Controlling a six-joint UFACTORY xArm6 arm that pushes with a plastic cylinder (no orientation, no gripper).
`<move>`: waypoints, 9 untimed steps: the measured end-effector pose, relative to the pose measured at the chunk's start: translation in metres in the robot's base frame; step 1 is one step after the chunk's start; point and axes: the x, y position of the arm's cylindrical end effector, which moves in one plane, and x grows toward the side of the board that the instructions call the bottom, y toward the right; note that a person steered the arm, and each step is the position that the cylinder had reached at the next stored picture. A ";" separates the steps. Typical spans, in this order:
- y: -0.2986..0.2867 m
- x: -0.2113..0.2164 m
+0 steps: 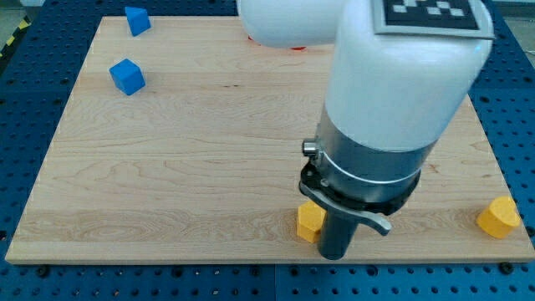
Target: Move your arm to the bottom of the green circle
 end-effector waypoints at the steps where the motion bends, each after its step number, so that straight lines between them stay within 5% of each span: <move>1: -0.017 -0.001; 4: 0.012 0.000; 6: 0.104 -0.018; 9: -0.005 -0.174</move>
